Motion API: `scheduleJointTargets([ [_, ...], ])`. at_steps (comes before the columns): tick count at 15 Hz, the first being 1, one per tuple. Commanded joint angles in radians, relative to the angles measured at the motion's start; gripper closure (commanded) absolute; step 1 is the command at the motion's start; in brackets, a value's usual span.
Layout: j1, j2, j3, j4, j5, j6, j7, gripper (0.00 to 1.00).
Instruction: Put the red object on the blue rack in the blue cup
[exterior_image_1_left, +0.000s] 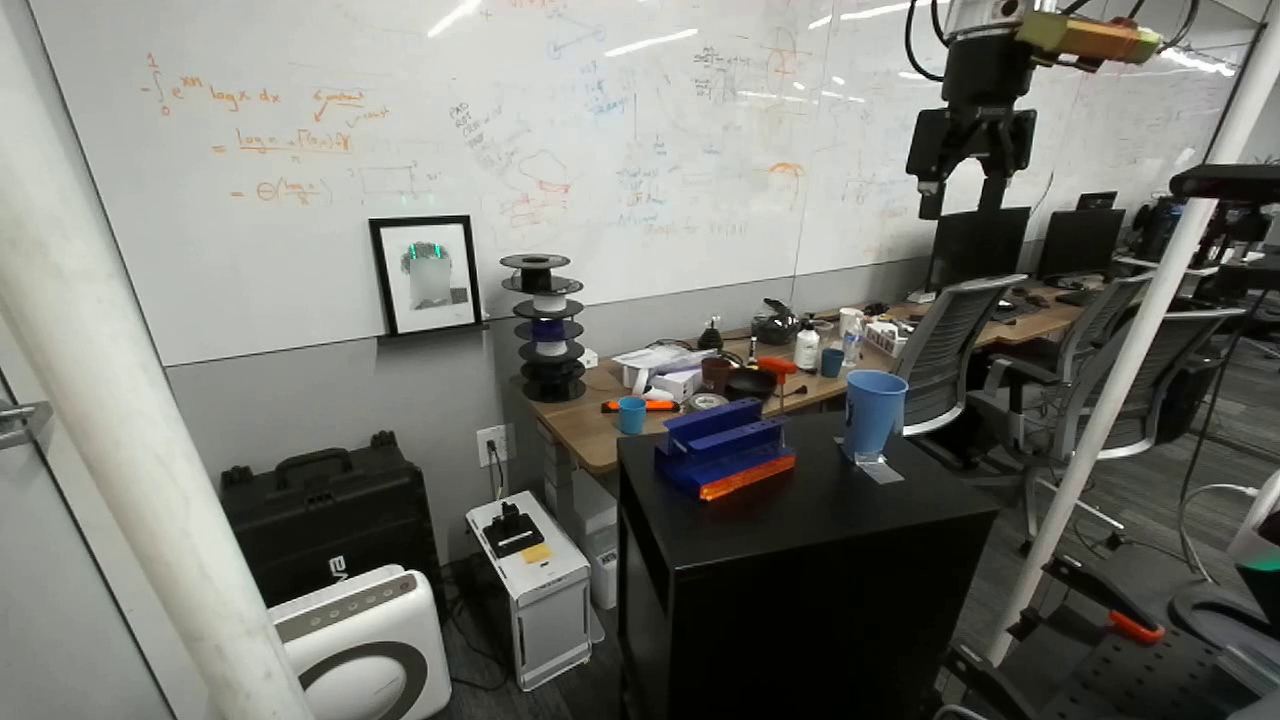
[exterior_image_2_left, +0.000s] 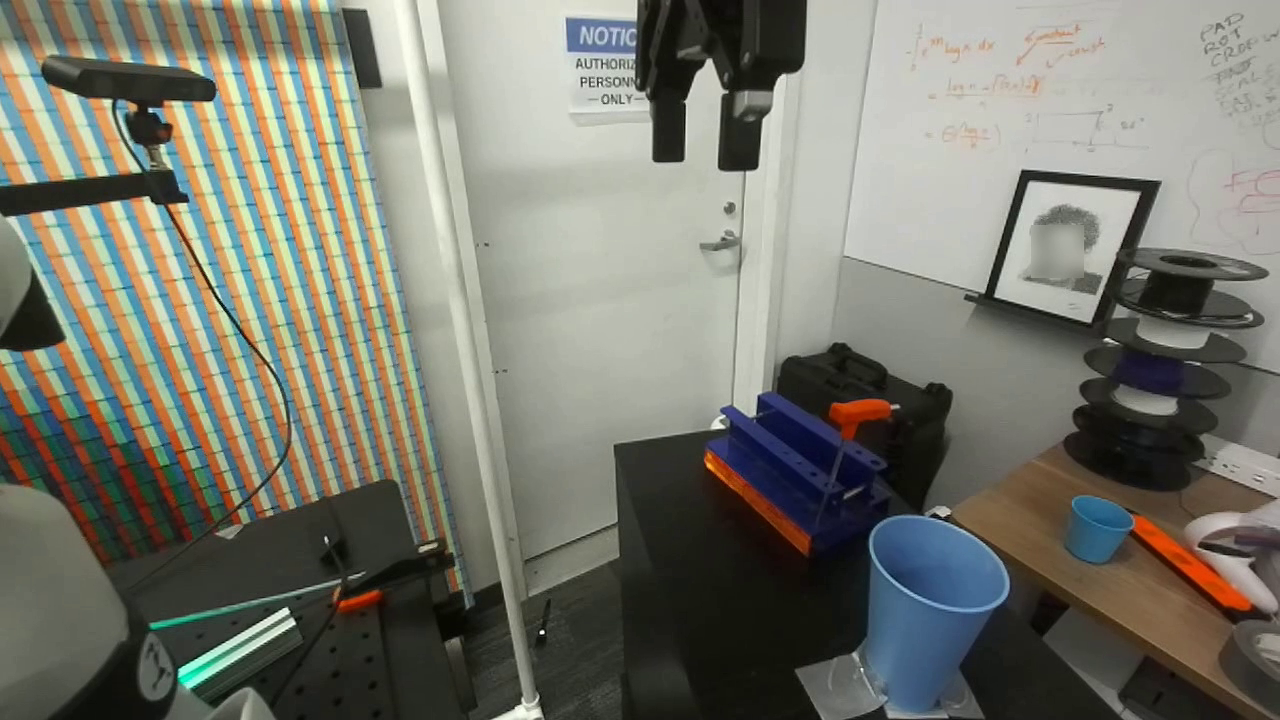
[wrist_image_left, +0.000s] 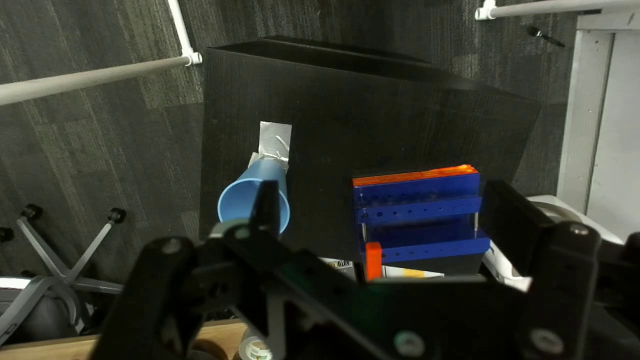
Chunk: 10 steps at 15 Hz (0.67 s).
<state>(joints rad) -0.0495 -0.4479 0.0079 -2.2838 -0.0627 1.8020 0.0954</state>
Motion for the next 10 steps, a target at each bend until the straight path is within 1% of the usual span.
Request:
scheduleJointTargets([
  [1, 0.002, 0.055, -0.023, 0.040, 0.010, 0.069, -0.027, 0.00],
  [2, -0.006, 0.093, -0.030, 0.060, 0.002, 0.122, -0.020, 0.00],
  [5, -0.006, 0.228, -0.056, 0.139, 0.021, 0.214, -0.031, 0.00],
  [8, 0.005, 0.406, -0.072, 0.243, 0.076, 0.255, -0.057, 0.00],
  [10, 0.008, 0.509, -0.068, 0.310, 0.134, 0.259, -0.084, 0.00],
])
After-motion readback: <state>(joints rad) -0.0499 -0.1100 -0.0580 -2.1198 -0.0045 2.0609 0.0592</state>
